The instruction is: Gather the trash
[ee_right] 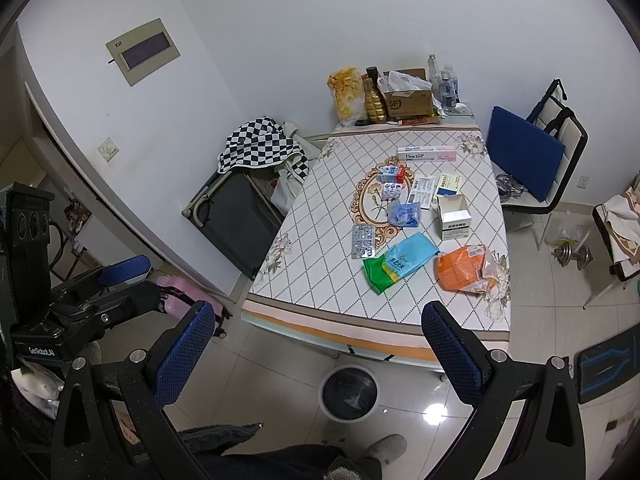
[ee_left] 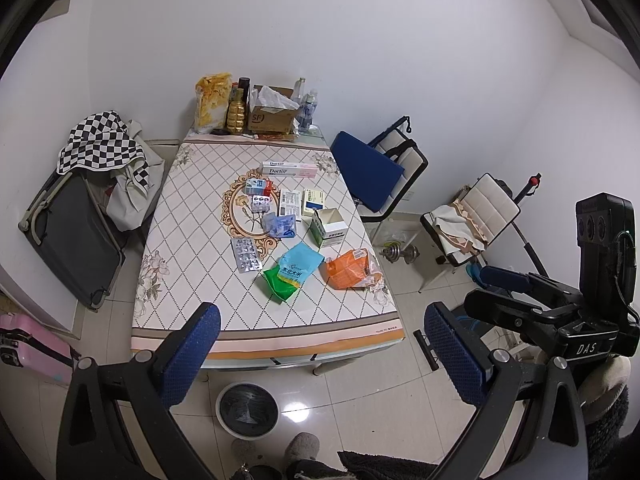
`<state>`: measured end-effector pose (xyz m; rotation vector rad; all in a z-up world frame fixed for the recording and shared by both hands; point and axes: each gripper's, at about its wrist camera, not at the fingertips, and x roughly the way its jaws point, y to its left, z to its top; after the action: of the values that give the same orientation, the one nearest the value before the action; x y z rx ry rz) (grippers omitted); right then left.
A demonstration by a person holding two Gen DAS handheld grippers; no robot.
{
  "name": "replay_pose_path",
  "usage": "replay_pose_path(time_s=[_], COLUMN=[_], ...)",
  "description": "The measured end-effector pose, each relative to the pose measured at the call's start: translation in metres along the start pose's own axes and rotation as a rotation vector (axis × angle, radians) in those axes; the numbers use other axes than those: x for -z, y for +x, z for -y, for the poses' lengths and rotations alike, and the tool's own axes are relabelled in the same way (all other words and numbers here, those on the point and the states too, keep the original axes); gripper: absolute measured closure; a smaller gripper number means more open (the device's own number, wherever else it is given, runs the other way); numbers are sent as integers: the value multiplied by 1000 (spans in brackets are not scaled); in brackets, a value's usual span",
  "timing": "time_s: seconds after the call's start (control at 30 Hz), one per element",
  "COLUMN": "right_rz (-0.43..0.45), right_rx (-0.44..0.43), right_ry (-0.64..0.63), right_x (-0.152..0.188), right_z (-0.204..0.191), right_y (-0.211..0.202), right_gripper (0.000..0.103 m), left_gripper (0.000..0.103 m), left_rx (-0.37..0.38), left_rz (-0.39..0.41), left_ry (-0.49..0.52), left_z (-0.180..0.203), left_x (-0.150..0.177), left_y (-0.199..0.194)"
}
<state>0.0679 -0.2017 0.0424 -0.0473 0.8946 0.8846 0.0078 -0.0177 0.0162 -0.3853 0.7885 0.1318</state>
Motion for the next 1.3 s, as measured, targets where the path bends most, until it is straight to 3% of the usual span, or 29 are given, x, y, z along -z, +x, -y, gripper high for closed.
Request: replay_pose_path(time_s=[0.4,0.47,0.57,0.63,0.77,1.0,1.1,1.3], right_rz=[-2,0,19,35,6,-180,-240,-371], right_rx=[11,20,90,181,313,481,496,431], right_ry=[19,33,88,139,235,357,417,518], right_x=[0,-2,-4,-5,-5,-10,-13,-15], right_z=[-7,-9,-4,8,46,170,230,323], right_y=[5,10,17,25,58,168,216,302], right_gripper=[0,0,0,0,0,0,0,0], left_gripper=[0,0,0,0,0,0,0,1], left_rx=[27,-17,-176,-262,-331,-408,-394,-305], left_rz=[-20,-10,15,10,-84,-290,-392,-625], left_ry=[8,25,77,108,130,235,259,307], left_z=[-22,-27,-33,-41,-57,-56,-51,-36], left_x=[-2,-5,-8,-10,-14,-16,-15,-2], left_y=[9,14,37,63,137,291,345,460])
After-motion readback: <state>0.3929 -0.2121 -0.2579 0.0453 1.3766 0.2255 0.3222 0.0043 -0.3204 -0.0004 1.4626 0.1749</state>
